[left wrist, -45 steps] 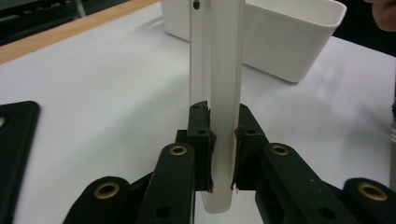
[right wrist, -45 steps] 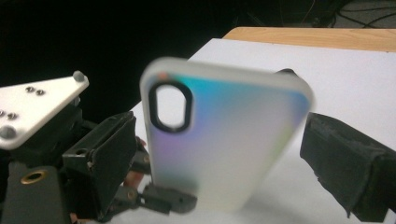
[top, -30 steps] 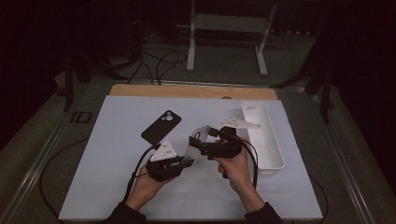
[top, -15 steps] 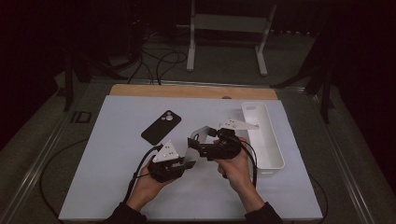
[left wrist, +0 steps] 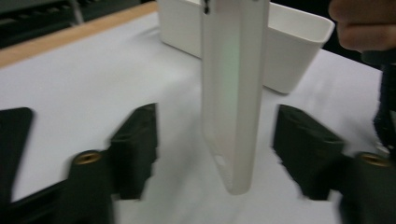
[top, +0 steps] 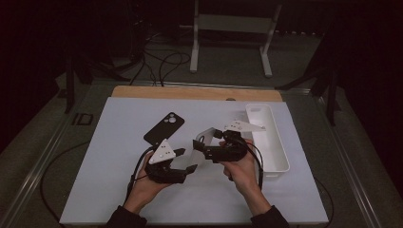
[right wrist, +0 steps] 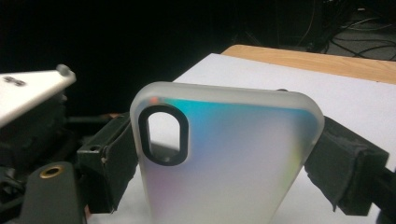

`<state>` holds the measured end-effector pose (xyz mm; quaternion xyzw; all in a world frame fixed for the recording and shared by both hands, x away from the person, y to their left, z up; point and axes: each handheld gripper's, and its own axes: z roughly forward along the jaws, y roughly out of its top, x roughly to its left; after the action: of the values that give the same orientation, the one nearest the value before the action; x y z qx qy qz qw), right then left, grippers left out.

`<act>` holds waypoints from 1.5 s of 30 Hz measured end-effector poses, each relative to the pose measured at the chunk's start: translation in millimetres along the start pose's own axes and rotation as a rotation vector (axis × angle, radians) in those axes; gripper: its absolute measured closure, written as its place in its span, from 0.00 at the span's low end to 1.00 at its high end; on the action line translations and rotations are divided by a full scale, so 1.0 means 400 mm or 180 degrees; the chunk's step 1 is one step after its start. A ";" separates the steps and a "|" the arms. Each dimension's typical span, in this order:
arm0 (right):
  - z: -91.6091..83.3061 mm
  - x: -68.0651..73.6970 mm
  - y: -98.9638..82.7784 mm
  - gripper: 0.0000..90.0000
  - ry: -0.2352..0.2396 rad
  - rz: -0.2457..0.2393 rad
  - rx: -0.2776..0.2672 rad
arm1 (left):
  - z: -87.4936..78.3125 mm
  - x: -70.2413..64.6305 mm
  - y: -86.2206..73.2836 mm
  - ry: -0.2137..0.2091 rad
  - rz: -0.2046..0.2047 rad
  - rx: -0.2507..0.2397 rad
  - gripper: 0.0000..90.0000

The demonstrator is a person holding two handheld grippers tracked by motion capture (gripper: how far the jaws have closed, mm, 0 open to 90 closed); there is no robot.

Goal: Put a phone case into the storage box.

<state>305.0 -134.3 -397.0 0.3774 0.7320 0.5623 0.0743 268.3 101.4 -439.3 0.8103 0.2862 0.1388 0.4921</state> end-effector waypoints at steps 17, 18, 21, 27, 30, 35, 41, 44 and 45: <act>-0.010 -0.019 0.010 0.18 -0.0096 -0.0064 0.0049 | -0.086 0.056 -0.047 0.0434 -0.0060 -0.0087 0.00; -0.010 -0.019 0.010 0.18 -0.0096 -0.0064 0.0049 | -0.086 0.056 -0.047 0.0434 -0.0060 -0.0087 0.00; -0.012 -0.021 0.015 0.18 -0.0125 -0.0105 0.0057 | -0.102 0.067 -0.066 0.0506 -0.0069 -0.0099 0.00; -0.017 -0.025 0.025 0.18 -0.0162 -0.0147 0.0039 | -0.131 0.088 -0.105 0.0635 -0.0147 -0.0172 0.00; -0.023 -0.029 0.034 0.18 -0.0189 -0.0149 0.0021 | -0.143 0.093 -0.122 0.0726 -0.0157 -0.0179 0.00; -0.033 -0.037 0.045 0.18 -0.0234 -0.0174 -0.0010 | -0.164 0.102 -0.154 0.0813 -0.0205 -0.0209 0.00; -0.041 -0.050 0.060 0.18 -0.0309 -0.0204 -0.0029 | -0.181 0.106 -0.187 0.0915 -0.0245 -0.0180 0.00; -0.043 -0.058 0.068 0.18 -0.0355 -0.0215 -0.0037 | -0.187 0.106 -0.197 0.0974 -0.0234 -0.0179 0.00; -0.044 -0.059 0.069 0.18 -0.0366 -0.0218 -0.0043 | -0.188 0.106 -0.201 0.0989 -0.0237 -0.0180 0.00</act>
<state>325.5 -160.5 -373.9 0.3833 0.7352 0.5417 0.1380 237.8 209.3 -476.3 0.7538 0.3848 0.2521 0.4693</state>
